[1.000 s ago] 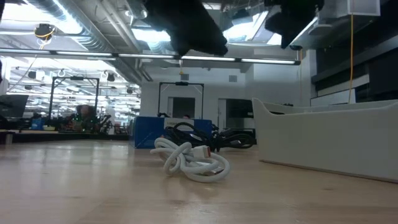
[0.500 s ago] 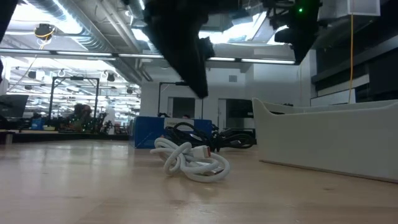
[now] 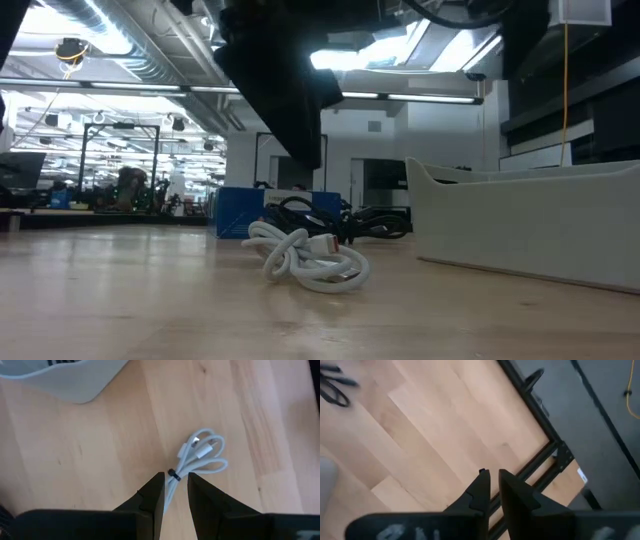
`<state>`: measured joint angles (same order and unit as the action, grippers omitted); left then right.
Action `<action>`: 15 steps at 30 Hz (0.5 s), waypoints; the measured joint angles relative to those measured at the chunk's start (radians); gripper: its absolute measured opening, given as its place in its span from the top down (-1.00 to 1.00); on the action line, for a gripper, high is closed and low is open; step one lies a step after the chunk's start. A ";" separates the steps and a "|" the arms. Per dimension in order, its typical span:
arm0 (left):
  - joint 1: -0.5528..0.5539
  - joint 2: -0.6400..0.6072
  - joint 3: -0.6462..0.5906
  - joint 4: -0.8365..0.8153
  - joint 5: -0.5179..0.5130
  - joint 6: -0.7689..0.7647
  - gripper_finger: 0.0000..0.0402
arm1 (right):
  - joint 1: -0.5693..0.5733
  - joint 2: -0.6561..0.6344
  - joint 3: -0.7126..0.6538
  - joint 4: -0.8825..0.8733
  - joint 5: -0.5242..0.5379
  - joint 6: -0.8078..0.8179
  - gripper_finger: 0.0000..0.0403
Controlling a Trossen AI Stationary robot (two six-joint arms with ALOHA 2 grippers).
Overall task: Pick and place USB-C Cables
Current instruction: Put the white charger cable into the white bin
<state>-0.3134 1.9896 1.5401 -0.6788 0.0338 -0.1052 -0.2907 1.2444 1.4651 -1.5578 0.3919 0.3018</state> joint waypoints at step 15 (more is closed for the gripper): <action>-0.014 0.016 0.000 0.001 -0.017 0.291 0.62 | 0.128 -0.362 0.000 -0.002 -0.009 0.306 0.78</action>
<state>-0.3275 2.0060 1.5398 -0.6783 0.0171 0.1860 -0.1629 0.8821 1.4651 -1.5599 0.3833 0.6080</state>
